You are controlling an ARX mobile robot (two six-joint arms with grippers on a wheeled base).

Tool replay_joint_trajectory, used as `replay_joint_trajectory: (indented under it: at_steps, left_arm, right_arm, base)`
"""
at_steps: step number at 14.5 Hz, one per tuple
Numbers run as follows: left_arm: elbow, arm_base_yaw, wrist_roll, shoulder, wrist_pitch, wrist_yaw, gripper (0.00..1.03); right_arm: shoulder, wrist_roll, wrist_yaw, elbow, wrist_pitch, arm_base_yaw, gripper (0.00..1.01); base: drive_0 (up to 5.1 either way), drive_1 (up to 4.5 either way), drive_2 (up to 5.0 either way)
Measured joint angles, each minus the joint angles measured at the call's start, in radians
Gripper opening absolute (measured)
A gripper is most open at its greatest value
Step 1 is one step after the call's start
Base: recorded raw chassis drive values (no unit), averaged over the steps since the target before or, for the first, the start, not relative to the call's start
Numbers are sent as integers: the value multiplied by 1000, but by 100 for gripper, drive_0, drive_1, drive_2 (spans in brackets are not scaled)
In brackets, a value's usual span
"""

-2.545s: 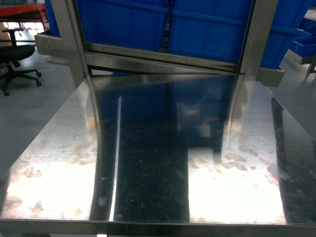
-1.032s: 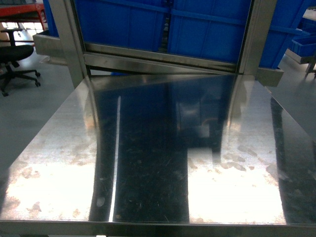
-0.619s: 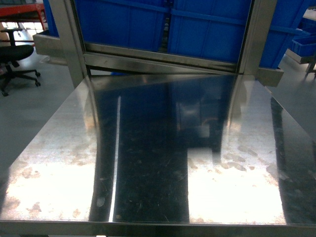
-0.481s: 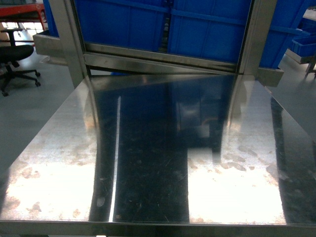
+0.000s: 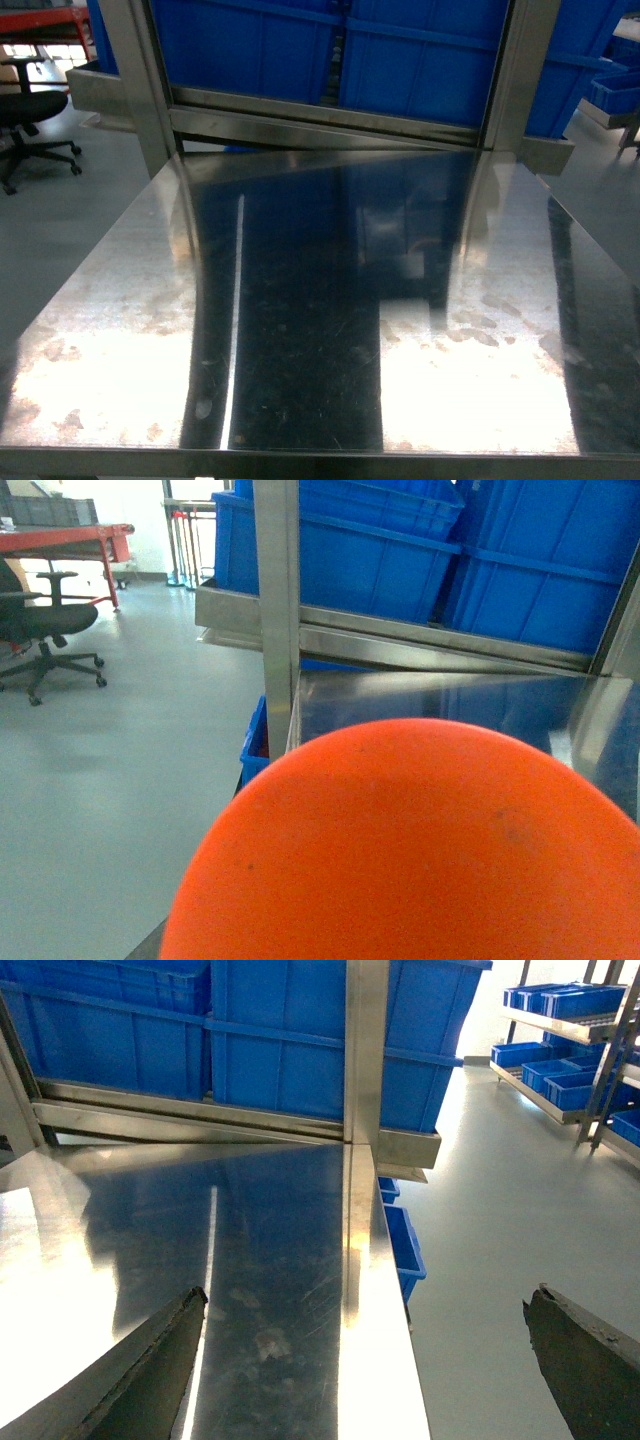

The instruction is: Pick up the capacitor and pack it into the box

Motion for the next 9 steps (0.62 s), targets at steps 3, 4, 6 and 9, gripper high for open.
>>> replay_joint_trajectory:
  at_steps: [3, 4, 6, 9]
  left_arm:
    - [0, 0, 0, 0, -7, 0, 43]
    - [0, 0, 0, 0, -6, 0, 43]
    - [0, 0, 0, 0, -7, 0, 43]
    - [0, 0, 0, 0, -6, 0, 43]
  right_arm:
    - [0, 0, 0, 0, 0, 0, 98]
    - [0, 0, 0, 0, 0, 0, 98]
    - [0, 0, 0, 0, 0, 0, 98]
    - [0, 0, 0, 0, 0, 0, 98]
  base:
    - [0, 0, 0]
    - [0, 0, 0]
    - [0, 0, 0]
    - [0, 0, 0]
